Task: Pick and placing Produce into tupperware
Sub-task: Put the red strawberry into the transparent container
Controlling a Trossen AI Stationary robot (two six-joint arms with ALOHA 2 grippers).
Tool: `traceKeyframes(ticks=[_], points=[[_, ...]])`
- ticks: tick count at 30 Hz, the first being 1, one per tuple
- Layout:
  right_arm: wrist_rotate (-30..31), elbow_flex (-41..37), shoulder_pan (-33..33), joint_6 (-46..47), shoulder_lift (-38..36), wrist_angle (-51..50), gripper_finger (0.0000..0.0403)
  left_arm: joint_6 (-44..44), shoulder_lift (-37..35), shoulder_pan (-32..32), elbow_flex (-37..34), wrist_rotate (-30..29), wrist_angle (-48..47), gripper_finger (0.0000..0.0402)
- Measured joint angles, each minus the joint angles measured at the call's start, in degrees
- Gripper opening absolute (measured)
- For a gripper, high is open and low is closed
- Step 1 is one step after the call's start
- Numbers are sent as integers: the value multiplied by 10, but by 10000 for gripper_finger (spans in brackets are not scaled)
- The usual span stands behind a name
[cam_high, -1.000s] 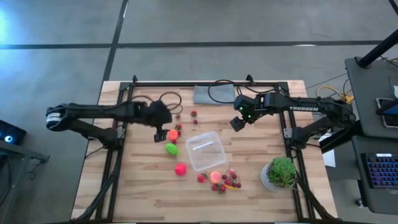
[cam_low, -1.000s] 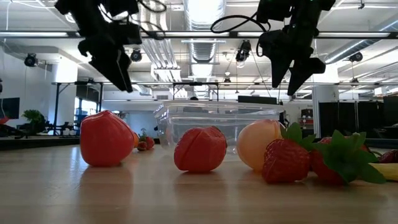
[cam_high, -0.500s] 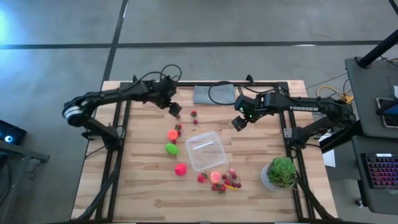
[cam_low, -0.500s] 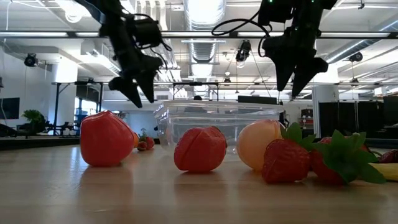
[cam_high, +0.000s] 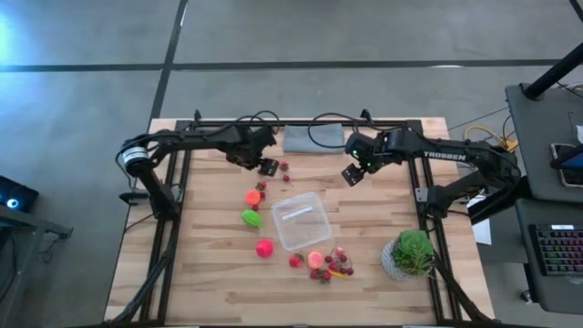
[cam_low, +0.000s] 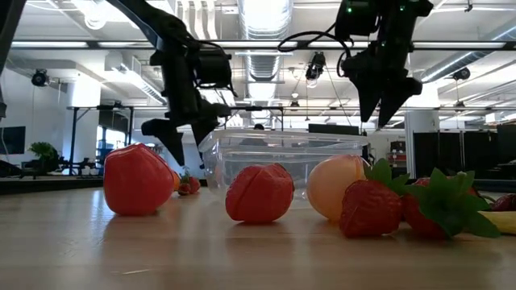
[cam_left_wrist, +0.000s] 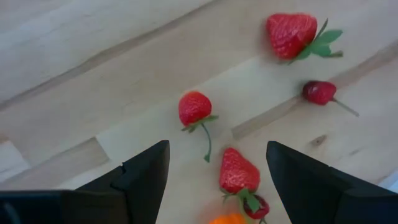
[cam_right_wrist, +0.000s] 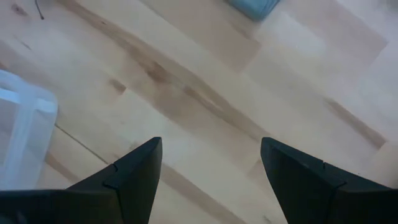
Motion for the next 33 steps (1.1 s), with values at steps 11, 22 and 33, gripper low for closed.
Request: traceKeyframes(ticks=[11, 22, 33], points=[[19, -1, -18, 6, 0, 4, 265, -7, 48, -2, -1, -30, 36, 253], [19, -1, -18, 64, 1, 4, 265, 23, 82, -2, -1, -66, 44, 252], [20, -1, -18, 64, 1, 5, 265, 31, 93, -6, -2, -62, 46, 182]])
